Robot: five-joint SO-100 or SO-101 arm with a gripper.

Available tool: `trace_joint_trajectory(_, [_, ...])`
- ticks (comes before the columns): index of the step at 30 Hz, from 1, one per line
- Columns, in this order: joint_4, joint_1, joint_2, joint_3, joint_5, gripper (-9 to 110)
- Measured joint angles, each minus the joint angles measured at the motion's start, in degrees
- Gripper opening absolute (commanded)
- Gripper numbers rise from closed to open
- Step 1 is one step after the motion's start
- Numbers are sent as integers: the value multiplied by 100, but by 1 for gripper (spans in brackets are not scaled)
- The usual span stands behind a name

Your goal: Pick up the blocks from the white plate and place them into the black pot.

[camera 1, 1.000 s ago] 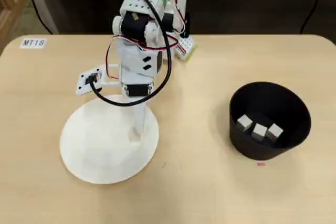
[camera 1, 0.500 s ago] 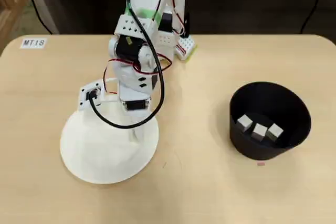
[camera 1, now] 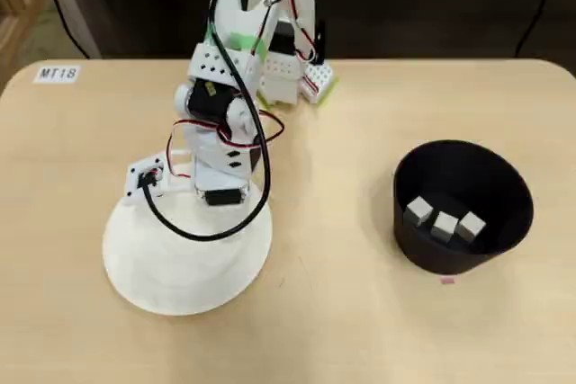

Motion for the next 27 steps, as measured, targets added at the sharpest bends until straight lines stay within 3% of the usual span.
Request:
trace_joint_trajectory(10, [-62, -70, -26, -97, -18, -2])
trace_joint_trajectory(15, [-475, -369, 1002, -88, 44, -2])
trace_joint_trajectory(27, [-2074, -2795, 4614, 1679, 1890, -2])
